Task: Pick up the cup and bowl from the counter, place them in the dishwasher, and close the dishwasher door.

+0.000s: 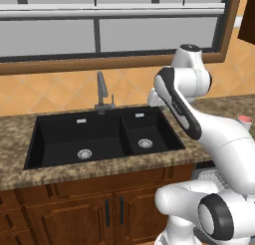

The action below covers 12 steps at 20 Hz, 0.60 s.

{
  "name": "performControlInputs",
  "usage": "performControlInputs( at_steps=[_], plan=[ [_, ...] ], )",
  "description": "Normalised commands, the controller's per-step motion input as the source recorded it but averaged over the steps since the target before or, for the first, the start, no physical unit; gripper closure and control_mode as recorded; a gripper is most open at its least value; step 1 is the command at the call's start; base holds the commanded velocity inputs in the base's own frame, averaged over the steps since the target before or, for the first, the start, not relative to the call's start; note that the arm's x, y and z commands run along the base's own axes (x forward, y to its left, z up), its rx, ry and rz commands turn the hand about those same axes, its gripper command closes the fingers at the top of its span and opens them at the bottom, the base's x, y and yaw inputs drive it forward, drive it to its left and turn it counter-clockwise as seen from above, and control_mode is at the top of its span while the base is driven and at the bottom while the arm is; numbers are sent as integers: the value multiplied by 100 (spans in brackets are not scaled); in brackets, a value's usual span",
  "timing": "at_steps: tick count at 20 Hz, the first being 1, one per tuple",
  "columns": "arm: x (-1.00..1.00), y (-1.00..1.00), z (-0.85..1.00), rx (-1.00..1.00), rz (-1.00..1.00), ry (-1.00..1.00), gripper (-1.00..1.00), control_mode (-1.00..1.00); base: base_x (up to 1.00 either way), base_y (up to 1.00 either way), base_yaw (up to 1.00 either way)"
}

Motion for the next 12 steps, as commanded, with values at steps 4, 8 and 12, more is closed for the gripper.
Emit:
performControlInputs(
  at_steps=[4,8,12],
  plan=[
    [-5,0,0,0,0,0,-100,-100,0,0,0],
    [-32,-1,-7,0,-2,0,-100,-100,0,0,0],
    [-54,-10,-6,0,-3,0,-100,-100,0,0,0]
  ],
)
